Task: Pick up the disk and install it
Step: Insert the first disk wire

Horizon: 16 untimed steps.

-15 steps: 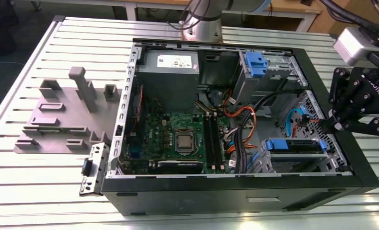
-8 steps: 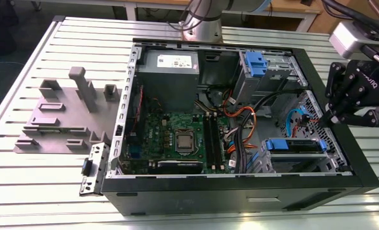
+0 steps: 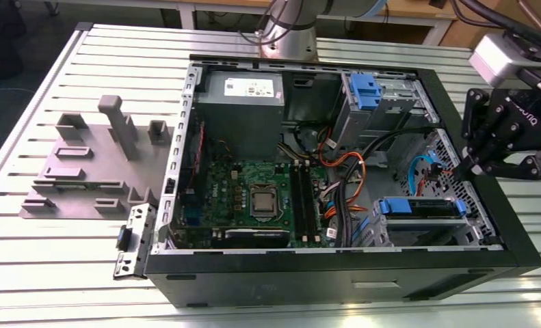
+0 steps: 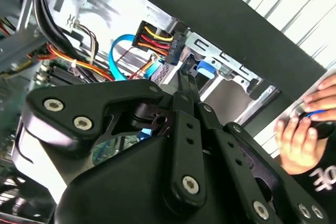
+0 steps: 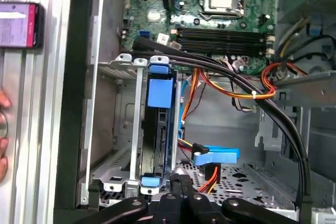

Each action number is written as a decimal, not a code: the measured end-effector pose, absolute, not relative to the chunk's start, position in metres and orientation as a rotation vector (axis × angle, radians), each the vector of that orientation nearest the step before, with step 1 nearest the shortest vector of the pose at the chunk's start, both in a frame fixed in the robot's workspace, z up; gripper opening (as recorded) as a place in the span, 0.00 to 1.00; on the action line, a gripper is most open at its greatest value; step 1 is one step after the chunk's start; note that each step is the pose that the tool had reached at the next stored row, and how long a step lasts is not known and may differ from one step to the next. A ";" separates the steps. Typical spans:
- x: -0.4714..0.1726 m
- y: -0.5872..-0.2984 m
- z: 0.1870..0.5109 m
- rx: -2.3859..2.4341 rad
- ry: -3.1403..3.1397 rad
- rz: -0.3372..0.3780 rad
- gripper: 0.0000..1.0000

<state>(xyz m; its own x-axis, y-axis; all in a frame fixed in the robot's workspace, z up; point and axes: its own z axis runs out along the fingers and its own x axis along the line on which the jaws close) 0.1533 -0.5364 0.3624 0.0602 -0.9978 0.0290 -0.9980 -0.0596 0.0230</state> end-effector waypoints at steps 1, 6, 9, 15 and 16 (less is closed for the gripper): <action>0.153 -0.536 0.362 2.271 -2.117 0.008 0.11; 0.154 -0.530 0.362 2.276 -2.111 0.009 0.11; 0.154 -0.526 0.362 2.270 -2.106 0.019 0.11; 0.154 -0.520 0.361 2.249 -2.081 0.062 0.11; 0.154 -0.519 0.361 2.249 -2.078 0.065 0.11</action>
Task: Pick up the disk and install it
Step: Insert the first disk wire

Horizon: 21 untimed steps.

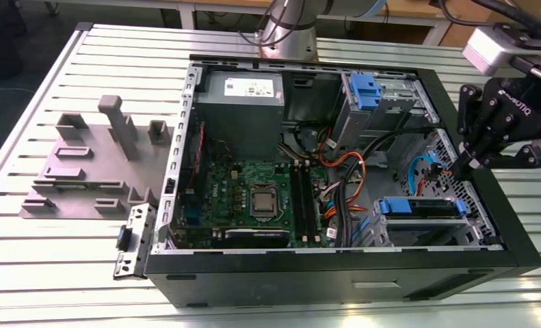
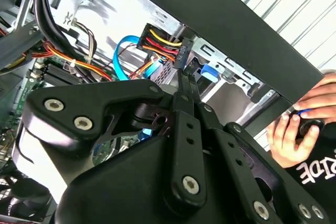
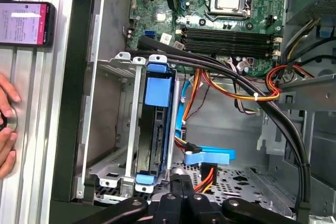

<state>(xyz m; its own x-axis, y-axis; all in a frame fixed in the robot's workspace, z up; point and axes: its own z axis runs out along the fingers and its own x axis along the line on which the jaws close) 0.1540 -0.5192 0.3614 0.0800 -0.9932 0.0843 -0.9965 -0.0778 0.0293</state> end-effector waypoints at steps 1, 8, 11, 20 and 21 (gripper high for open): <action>0.154 -0.519 0.361 2.250 -2.075 0.066 0.11; 0.155 -0.516 0.361 2.254 -2.067 0.070 0.11; 0.156 -0.515 0.360 2.258 -2.062 0.071 0.24; 0.160 -0.511 0.358 2.265 -2.048 0.077 0.25; 0.161 -0.511 0.358 2.264 -2.047 0.079 0.25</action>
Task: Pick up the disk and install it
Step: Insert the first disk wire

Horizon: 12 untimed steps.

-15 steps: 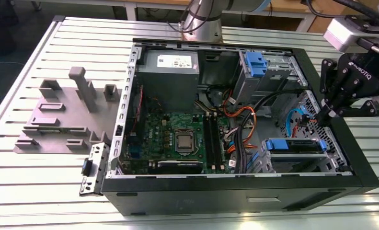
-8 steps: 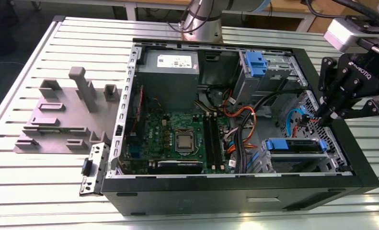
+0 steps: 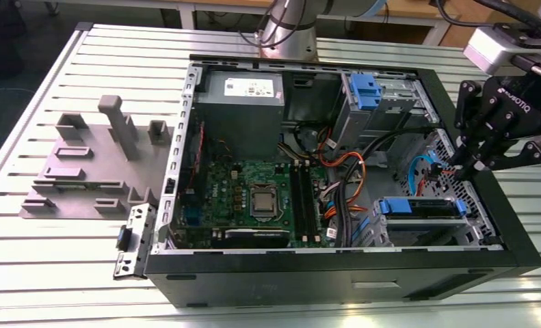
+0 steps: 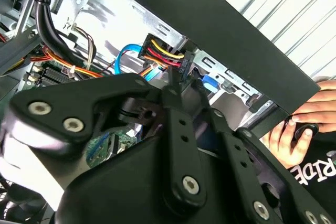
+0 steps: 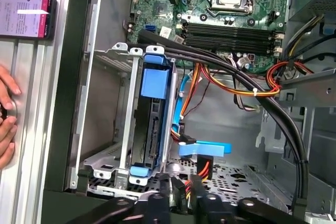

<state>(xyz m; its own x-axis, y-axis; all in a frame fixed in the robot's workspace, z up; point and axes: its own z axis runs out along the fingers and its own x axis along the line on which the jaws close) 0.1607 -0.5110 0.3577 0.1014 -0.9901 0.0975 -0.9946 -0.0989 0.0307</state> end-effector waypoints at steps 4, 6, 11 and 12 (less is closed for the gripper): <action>0.163 -0.509 0.357 2.262 -2.042 0.085 0.31; 0.164 -0.508 0.356 2.260 -2.039 0.090 0.31; 0.167 -0.506 0.354 2.253 -2.031 0.102 0.31; 0.168 -0.506 0.353 2.253 -2.030 0.102 0.31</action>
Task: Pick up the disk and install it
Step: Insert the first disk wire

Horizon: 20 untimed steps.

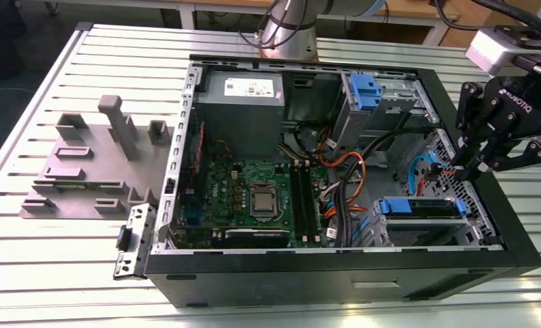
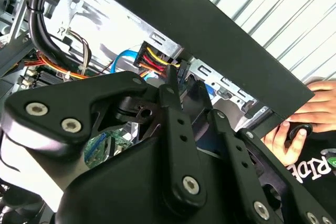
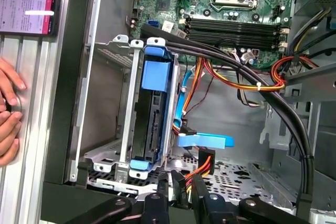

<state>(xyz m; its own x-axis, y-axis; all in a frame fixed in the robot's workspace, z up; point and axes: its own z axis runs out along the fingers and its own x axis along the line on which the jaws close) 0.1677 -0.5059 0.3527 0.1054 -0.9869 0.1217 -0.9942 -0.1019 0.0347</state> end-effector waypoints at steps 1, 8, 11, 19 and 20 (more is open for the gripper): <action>0.168 -0.506 0.352 2.253 -2.029 0.103 0.31; 0.169 -0.504 0.347 2.248 -2.020 0.114 0.30; 0.169 -0.504 0.348 2.239 -2.013 0.129 0.18; 0.167 -0.504 0.349 2.226 -2.001 0.150 0.17; 0.166 -0.504 0.349 2.226 -2.001 0.150 0.17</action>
<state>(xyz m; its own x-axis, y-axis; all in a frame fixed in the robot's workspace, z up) 0.1664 -0.5044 0.3494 0.1077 -0.9795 0.1705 -0.9939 -0.1022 0.0404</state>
